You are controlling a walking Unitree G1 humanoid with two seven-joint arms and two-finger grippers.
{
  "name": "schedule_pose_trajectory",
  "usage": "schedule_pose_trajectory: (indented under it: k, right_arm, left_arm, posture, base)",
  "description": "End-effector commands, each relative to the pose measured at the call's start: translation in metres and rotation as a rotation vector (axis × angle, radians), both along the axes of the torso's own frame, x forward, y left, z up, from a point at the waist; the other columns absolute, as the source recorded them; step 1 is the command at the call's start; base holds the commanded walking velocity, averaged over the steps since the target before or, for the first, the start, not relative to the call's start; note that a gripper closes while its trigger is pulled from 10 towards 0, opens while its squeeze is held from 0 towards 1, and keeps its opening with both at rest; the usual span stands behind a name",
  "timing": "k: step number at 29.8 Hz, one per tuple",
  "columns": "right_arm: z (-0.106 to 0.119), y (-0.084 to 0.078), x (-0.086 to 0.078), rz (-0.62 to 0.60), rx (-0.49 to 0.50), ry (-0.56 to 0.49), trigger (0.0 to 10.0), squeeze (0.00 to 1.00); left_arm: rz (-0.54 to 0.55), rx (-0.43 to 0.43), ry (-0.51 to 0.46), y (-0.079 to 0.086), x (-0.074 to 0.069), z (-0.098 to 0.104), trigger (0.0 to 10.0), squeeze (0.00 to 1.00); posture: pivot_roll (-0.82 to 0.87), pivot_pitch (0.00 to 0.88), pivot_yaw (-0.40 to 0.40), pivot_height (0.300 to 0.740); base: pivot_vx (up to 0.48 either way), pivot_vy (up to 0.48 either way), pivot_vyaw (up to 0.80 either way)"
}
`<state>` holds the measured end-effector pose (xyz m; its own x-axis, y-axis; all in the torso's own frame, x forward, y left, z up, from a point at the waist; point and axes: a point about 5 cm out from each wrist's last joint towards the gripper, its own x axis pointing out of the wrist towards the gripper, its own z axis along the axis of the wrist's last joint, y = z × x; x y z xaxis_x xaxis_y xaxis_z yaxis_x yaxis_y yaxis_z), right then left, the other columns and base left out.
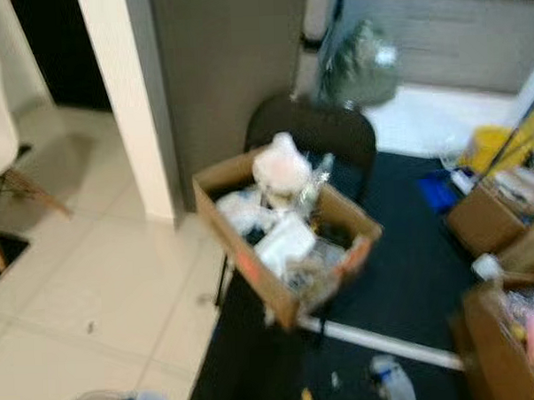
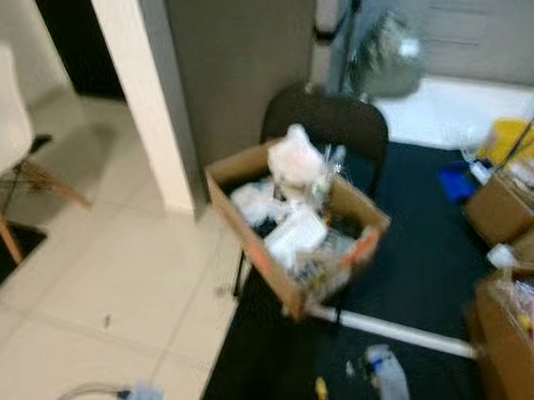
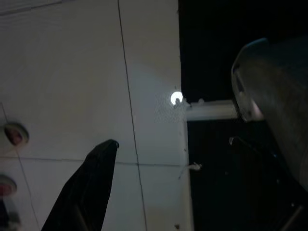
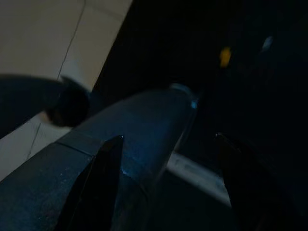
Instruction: Picking trash to rubbish bin
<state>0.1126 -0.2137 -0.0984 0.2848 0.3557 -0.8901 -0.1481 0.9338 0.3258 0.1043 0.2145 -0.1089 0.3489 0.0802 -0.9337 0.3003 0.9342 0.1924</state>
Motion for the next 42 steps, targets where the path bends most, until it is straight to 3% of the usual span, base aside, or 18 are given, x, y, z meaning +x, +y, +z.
schedule_pose_trajectory:
  k: [1,11,24,37,42]
  right_arm:
    - [-0.005,0.005,-0.012,0.028,-0.026,0.047,10.0,0.00]
    - [-0.013,-0.002,-0.033,-0.039,-0.204,0.102,10.0,0.00]
    - [-0.014,-0.005,-0.030,0.005,-0.339,0.098,10.0,0.00]
    - [-0.016,-0.009,-0.038,0.086,-0.462,0.144,10.0,0.00]
    - [-0.017,-0.006,-0.040,0.100,-0.484,0.151,10.0,0.00]
  left_arm:
    - [0.002,0.002,-0.018,0.001,0.005,0.002,10.0,0.00]
    - [0.008,0.006,-0.018,0.002,0.005,0.002,10.0,0.00]
    - [0.005,0.012,-0.027,0.004,0.008,0.003,10.0,0.00]
    - [-0.008,0.031,-0.041,0.006,0.011,0.004,10.0,0.00]
    - [0.011,0.076,-0.071,0.018,0.018,0.009,10.0,0.00]
  posture:
    - [0.07,0.019,-0.002,0.740]
    - [0.08,0.027,0.004,0.740]
    - [0.09,0.028,0.015,0.740]
    - [0.09,0.019,0.020,0.740]
    - [0.09,0.014,0.041,0.740]
  base:
    - [0.000,0.000,0.00]
    - [0.000,0.000,-0.08]
    - [0.000,0.000,-0.79]
    - [0.000,0.000,-0.79]
    - [0.000,0.000,-0.79]
